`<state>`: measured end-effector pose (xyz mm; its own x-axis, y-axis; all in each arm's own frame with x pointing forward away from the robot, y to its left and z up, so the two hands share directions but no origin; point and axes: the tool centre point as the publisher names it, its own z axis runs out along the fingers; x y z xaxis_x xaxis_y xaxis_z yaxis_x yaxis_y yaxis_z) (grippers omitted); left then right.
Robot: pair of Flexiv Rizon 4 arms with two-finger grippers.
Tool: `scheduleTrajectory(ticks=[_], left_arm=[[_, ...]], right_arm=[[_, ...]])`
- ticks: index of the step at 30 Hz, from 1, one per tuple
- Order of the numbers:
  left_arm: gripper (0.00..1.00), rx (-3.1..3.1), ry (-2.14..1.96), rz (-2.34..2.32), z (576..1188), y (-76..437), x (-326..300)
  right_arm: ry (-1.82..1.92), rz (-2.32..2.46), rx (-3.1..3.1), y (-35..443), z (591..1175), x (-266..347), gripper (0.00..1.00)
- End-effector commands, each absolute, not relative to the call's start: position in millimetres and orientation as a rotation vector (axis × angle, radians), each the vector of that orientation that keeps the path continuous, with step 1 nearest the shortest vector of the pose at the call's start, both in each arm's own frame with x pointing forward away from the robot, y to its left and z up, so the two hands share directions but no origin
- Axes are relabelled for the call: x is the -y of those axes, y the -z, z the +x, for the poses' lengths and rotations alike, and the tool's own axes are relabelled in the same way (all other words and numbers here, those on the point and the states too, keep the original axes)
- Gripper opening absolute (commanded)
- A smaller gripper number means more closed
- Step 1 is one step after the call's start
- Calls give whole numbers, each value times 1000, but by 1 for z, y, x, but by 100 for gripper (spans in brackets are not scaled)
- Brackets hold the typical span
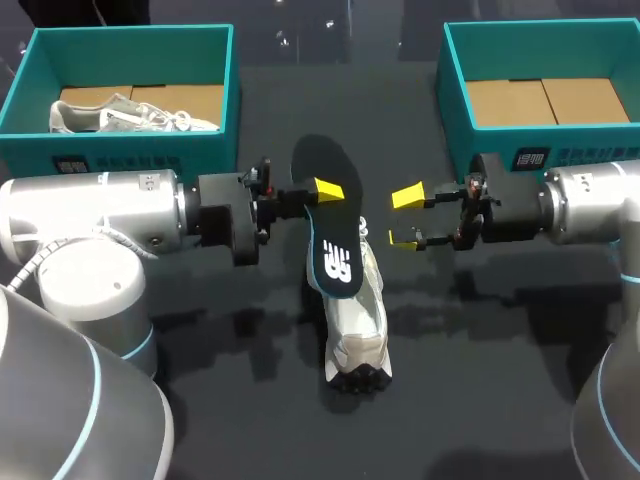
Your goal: Take the shoe out of the shoebox, open the shoe tongue, remove and reinsert the insole, then place the shoe into the shoebox
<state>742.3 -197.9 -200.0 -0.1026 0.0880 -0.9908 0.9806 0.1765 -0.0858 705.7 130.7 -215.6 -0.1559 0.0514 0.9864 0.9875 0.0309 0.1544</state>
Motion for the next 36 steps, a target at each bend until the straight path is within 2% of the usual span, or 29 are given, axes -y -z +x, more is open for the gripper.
scheduleTrajectory(ticks=[1, 15, 22, 30, 36], left_arm=[[0, -1540, 1140, 1209, 724, 192, 178], [0, -1543, 1149, 1219, 721, 189, 180], [0, -1604, 1244, 1237, 698, 170, 176], [0, -1742, 1402, 1189, 668, 165, 174], [0, -1783, 1445, 1179, 664, 164, 174]], right_arm=[[1281, -1142, 1377, 213, 702, -112, 100], [1281, -1142, 1377, 213, 702, -112, 100], [1345, -1013, 1792, 223, 677, -87, 100], [1258, -940, 2093, 238, 659, -66, 100], [1223, -812, 2142, 242, 653, -60, 100]])
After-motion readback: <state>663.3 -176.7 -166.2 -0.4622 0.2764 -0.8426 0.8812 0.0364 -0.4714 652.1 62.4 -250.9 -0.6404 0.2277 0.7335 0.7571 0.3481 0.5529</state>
